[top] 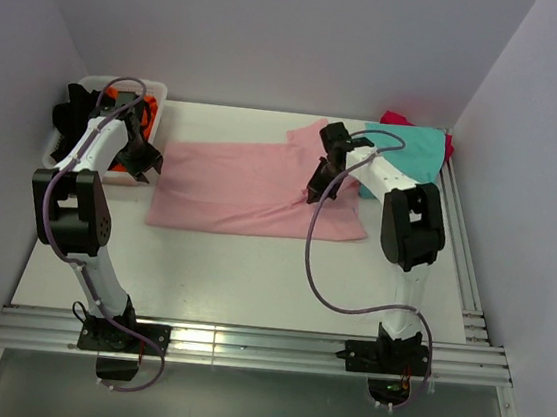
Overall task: Fold and stack the t-shirts
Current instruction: Fold the tshirt
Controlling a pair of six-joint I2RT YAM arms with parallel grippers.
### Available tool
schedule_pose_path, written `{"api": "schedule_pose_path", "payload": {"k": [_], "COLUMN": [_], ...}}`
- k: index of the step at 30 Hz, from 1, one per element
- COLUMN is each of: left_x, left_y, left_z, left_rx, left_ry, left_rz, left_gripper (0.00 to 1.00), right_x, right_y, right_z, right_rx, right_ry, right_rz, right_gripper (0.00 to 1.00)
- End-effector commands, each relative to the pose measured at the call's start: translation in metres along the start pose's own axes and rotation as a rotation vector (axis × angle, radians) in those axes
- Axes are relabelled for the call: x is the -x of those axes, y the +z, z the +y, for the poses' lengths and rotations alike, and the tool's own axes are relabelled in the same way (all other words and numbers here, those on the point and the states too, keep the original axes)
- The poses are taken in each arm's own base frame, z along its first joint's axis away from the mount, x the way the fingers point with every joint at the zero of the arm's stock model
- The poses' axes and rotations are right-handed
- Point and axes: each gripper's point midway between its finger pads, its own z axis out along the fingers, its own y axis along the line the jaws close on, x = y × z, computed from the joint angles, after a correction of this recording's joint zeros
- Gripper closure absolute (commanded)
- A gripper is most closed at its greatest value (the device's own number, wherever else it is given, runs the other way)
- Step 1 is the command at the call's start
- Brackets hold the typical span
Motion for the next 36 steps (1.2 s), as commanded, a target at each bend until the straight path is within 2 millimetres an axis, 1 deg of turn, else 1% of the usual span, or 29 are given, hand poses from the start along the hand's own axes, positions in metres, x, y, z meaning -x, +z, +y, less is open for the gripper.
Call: {"api": "schedule_pose_path", "payload": {"k": [1,2,3,5,6,8,9,10,11,12,14,15,16,18,22,24,25,26,27,28,29,30,31,32,33,34,35,36], "left_x": [0.008,0.007,0.007,0.004,0.002,0.001,0.000,0.000,0.001,0.001,0.003,0.004,0.005,0.007,0.016,0.018,0.022,0.025,0.026,0.034,0.038,0.040,0.050,0.054,0.056,0.064,0.068,0.072], "left_y": [-0.009,-0.008,-0.008,-0.005,-0.004,-0.002,-0.002,-0.002,-0.003,-0.003,-0.003,-0.003,-0.003,-0.003,-0.006,-0.008,-0.010,-0.013,-0.016,-0.024,-0.030,-0.037,-0.050,-0.055,-0.062,-0.069,-0.071,-0.072], "left_z": [-0.015,-0.014,-0.014,-0.013,-0.012,-0.011,-0.011,-0.011,-0.011,-0.011,-0.010,-0.010,-0.010,-0.008,-0.007,-0.009,-0.012,-0.015,-0.020,-0.031,-0.038,-0.047,-0.062,-0.070,-0.080,-0.096,-0.104,-0.110], "left_rx": [-0.060,-0.059,-0.062,-0.061,-0.059,-0.062,-0.063,-0.067,-0.070,-0.069,-0.065,-0.063,-0.062,-0.058,-0.064,-0.068,-0.081,-0.099,-0.128,-0.177,-0.214,-0.265,-0.332,-0.370,-0.410,-0.469,-0.497,-0.513], "left_ry": [0.031,0.032,0.035,0.037,0.038,0.036,0.037,0.036,0.035,0.038,0.039,0.042,0.041,0.041,0.029,0.031,0.029,0.033,0.046,0.049,0.058,0.074,0.081,0.087,0.100,0.111,0.118,0.119], "left_rz": [-0.021,-0.020,-0.019,-0.014,-0.008,-0.003,-0.002,-0.002,-0.005,-0.004,-0.011,-0.013,-0.014,-0.013,-0.023,-0.023,-0.029,-0.033,-0.030,-0.058,-0.070,-0.069,-0.106,-0.113,-0.119,-0.135,-0.140,-0.141], "left_gripper": [0.55,0.55,0.55,0.55,0.55,0.55,0.55,0.55,0.55,0.55,0.55,0.55,0.55,0.55,0.55,0.55,0.55,0.55,0.54,0.52,0.51,0.50,0.45,0.43,0.40,0.35,0.33,0.30], "right_x": [0.008,0.007,0.010,0.010,0.012,0.014,0.019,0.019,0.019,0.023,0.024,0.027,0.027,0.028,0.024,0.027,0.028,0.034,0.040,0.047,0.057,0.070,0.084,0.094,0.106,0.114,0.129,0.133], "right_y": [0.006,0.007,0.006,0.010,0.008,0.012,0.010,0.015,0.016,0.014,0.021,0.018,0.026,0.032,0.043,0.042,0.039,0.036,0.026,0.017,0.009,-0.013,-0.025,-0.037,-0.059,-0.070,-0.080,-0.092], "right_z": [0.007,0.006,0.012,0.016,0.021,0.023,0.030,0.030,0.033,0.041,0.048,0.058,0.061,0.073,0.091,0.099,0.103,0.108,0.115,0.119,0.119,0.128,0.126,0.128,0.130,0.129,0.122,0.120], "right_rx": [-0.033,-0.044,-0.036,-0.045,-0.039,-0.044,-0.034,-0.042,-0.038,-0.017,-0.003,0.023,0.023,0.049,0.099,0.131,0.148,0.171,0.195,0.208,0.207,0.240,0.252,0.271,0.302,0.319,0.334,0.357], "right_ry": [0.006,0.002,-0.003,-0.007,-0.007,-0.011,-0.014,-0.013,-0.010,-0.011,-0.008,-0.011,-0.011,-0.016,-0.027,-0.033,-0.037,-0.056,-0.070,-0.078,-0.092,-0.099,-0.087,-0.086,-0.079,-0.068,-0.041,-0.032], "right_rz": [-0.023,-0.016,-0.025,-0.020,-0.026,-0.022,-0.031,-0.023,-0.016,-0.024,-0.014,-0.020,-0.009,-0.001,0.017,0.008,0.002,-0.019,-0.046,-0.072,-0.111,-0.161,-0.200,-0.234,-0.276,-0.296,-0.326,-0.336], "right_gripper": [1.00,1.00,1.00,1.00,1.00,1.00,1.00,1.00,1.00,1.00,1.00,1.00,1.00,1.00,1.00,1.00,1.00,1.00,1.00,1.00,0.78,0.62,0.26,0.05,0.00,0.00,0.00,0.00]}}
